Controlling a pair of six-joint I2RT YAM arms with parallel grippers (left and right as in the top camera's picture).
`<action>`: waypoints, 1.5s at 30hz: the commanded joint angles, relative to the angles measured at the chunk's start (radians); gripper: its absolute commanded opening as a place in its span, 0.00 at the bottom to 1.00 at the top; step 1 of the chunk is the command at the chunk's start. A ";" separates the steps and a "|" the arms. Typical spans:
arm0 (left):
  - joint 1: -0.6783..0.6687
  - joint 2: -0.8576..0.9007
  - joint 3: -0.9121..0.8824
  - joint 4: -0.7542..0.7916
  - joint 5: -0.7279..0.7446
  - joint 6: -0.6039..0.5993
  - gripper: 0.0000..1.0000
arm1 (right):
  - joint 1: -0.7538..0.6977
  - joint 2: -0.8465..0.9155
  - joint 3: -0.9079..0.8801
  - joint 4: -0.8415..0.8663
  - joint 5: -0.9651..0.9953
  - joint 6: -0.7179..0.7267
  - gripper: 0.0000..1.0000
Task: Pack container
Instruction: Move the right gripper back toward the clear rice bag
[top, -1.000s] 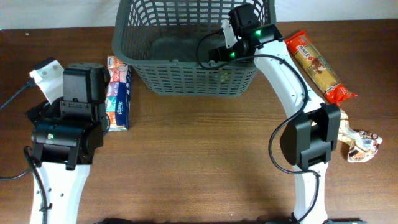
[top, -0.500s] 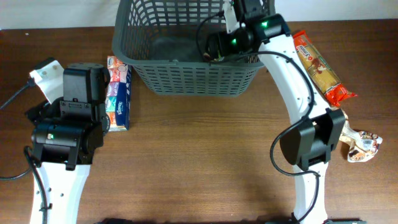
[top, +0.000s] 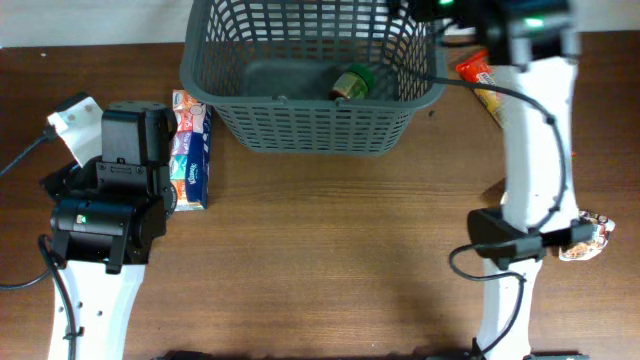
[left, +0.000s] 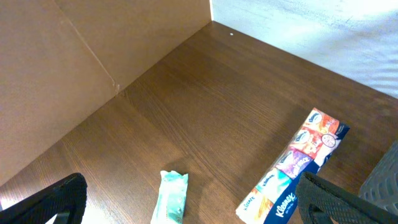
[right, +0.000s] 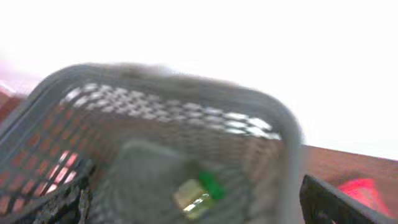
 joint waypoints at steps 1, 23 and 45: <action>0.005 0.001 0.010 -0.002 -0.014 0.016 1.00 | -0.101 -0.035 0.103 -0.058 0.051 0.021 0.99; 0.005 0.001 0.010 -0.002 -0.014 0.016 1.00 | -0.550 -0.045 -0.053 -0.447 0.187 0.315 0.99; 0.005 0.001 0.010 -0.002 -0.014 0.016 1.00 | -0.850 -0.683 -1.003 -0.416 0.309 0.782 0.99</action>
